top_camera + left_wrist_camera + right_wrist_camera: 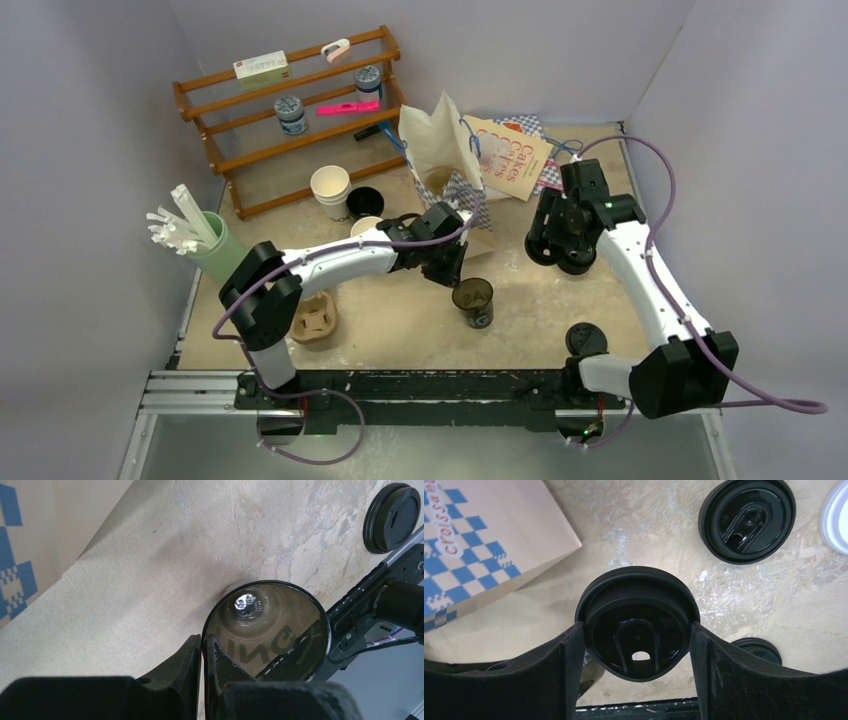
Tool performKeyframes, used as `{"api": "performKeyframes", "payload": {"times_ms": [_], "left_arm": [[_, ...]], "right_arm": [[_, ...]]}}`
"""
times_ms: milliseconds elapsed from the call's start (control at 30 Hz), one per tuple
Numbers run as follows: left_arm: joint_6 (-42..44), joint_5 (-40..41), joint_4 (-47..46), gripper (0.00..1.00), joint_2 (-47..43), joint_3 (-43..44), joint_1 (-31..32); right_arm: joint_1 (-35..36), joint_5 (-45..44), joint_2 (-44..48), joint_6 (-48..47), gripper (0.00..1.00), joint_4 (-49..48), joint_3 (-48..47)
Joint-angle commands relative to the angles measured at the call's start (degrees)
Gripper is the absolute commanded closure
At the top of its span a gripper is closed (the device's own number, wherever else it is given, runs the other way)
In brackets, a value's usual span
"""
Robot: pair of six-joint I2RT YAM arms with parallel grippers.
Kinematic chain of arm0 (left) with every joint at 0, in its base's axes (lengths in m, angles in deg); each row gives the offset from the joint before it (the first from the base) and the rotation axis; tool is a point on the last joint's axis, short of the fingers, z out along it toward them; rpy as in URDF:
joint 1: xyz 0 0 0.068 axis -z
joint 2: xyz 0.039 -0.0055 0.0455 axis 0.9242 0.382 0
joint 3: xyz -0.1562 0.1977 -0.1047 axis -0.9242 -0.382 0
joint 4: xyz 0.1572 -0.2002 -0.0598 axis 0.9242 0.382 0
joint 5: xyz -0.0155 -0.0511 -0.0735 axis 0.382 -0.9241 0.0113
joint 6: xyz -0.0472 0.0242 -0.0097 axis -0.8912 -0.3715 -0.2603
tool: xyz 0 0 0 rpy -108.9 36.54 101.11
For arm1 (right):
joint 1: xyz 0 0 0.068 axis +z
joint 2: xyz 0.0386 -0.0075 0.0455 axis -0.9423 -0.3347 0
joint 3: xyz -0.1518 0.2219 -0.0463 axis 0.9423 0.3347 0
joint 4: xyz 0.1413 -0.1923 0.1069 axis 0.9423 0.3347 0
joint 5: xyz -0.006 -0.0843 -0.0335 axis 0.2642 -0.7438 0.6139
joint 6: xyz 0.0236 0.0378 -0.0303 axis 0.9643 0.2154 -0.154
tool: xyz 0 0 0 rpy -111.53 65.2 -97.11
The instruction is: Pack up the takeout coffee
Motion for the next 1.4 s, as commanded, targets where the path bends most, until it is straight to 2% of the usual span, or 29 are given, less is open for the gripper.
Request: {"api": "performKeyframes", "payload": {"times_ms": [0,167,567,1033,1100,1233,1367], "left_arm": [[-0.21,1.62,1.54,0.92,-1.64,3.89,-0.11],[-0.76,4.30,3.93,0.97,-3.49,3.77,-0.04],[-1.28,16.02,2.87,0.99,-10.02,-0.87,2.26],[-5.79,17.37,-1.94,0.99,-14.87,-8.77,2.53],[-6.35,16.96,-2.42,0.96,-15.48,-9.37,2.53],[-7.47,15.39,-2.67,0.81,-16.04,-9.74,2.54],[-8.93,15.10,-1.43,0.71,-17.24,-9.56,2.53]], "right_arm": [[0.67,2.57,4.16,-1.92,0.37,0.69,0.93],[0.90,4.76,7.63,-4.04,0.39,-0.05,2.46],[5.21,10.38,14.59,-4.67,0.41,-5.83,7.79],[12.41,13.22,16.47,-7.79,0.43,-8.92,9.44],[14.39,12.71,17.01,-7.63,0.43,-9.34,9.60],[19.10,11.23,17.34,-7.77,0.44,-10.20,10.25],[24.79,8.19,17.04,-7.05,0.44,-11.78,11.45]]}}
